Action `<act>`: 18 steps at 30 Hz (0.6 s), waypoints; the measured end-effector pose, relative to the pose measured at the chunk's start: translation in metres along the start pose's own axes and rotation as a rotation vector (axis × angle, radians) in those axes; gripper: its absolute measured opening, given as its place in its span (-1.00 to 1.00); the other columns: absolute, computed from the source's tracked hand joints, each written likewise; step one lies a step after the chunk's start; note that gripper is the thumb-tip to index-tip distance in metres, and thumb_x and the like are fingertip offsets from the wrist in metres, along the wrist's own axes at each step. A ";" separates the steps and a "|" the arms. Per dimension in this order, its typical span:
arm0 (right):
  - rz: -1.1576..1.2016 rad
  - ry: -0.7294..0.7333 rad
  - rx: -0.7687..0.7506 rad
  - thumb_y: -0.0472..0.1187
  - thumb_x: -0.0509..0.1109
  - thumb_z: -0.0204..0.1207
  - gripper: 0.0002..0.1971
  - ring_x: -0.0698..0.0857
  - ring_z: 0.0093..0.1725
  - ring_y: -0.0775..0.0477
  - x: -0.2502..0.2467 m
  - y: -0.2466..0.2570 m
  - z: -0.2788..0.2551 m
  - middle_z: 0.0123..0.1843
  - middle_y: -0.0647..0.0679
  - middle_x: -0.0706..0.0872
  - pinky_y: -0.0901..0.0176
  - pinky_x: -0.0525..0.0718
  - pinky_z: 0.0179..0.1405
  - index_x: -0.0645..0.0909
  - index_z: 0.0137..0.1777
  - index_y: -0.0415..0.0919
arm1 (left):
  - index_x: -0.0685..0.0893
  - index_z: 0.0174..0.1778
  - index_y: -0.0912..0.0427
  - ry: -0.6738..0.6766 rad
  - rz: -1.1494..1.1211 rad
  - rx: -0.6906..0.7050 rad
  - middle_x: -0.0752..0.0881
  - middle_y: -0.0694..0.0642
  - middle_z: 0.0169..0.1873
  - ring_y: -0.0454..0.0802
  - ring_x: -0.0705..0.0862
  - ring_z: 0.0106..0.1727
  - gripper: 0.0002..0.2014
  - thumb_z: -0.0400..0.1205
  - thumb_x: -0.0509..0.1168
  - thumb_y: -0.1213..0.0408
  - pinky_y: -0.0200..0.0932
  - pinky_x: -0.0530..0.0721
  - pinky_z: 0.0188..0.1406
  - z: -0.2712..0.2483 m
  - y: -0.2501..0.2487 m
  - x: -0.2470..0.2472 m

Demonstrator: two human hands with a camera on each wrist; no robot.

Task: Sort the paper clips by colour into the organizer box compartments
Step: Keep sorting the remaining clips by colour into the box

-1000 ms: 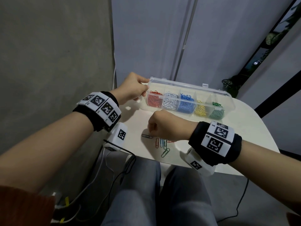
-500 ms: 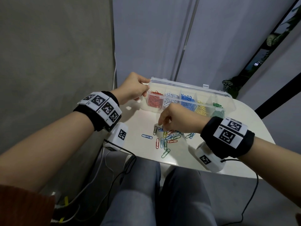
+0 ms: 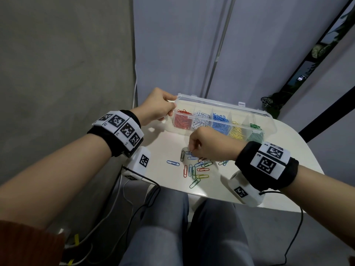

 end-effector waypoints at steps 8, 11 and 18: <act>0.391 -0.135 0.106 -0.45 0.58 0.34 -0.87 0.58 -0.37 0.09 -0.031 -0.019 -0.003 -0.33 -0.08 0.73 0.27 0.57 -0.29 0.78 -0.20 -0.23 | 0.55 0.46 0.29 -0.003 0.002 -0.006 0.57 0.11 -0.51 -0.09 0.36 -0.56 -0.60 0.67 0.26 0.45 -0.22 0.38 -0.56 0.002 0.001 -0.001; 0.550 -0.206 0.156 -0.44 0.59 0.34 -0.92 0.49 -0.47 0.08 -0.043 -0.020 -0.005 -0.42 -0.10 0.69 0.28 0.45 -0.42 0.80 -0.19 -0.33 | 0.55 0.45 0.27 -0.005 0.006 -0.008 0.58 0.11 -0.51 -0.08 0.37 -0.55 -0.60 0.67 0.27 0.44 -0.21 0.40 -0.55 0.003 0.001 -0.001; 0.535 -0.244 0.213 -0.41 0.60 0.34 -0.94 0.47 -0.52 0.06 -0.049 -0.024 -0.007 -0.50 -0.05 0.70 0.25 0.46 -0.44 0.82 -0.23 -0.27 | 0.59 0.42 0.26 -0.006 0.006 -0.002 0.57 0.11 -0.51 -0.08 0.36 -0.55 -0.63 0.67 0.26 0.44 -0.20 0.39 -0.53 0.002 0.001 -0.001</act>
Point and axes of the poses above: each hand's wrist, its own z-axis towards the middle knuckle, its own x-axis out of the palm, y = z × x, the point moved 2 cm from there along z, towards the middle knuckle
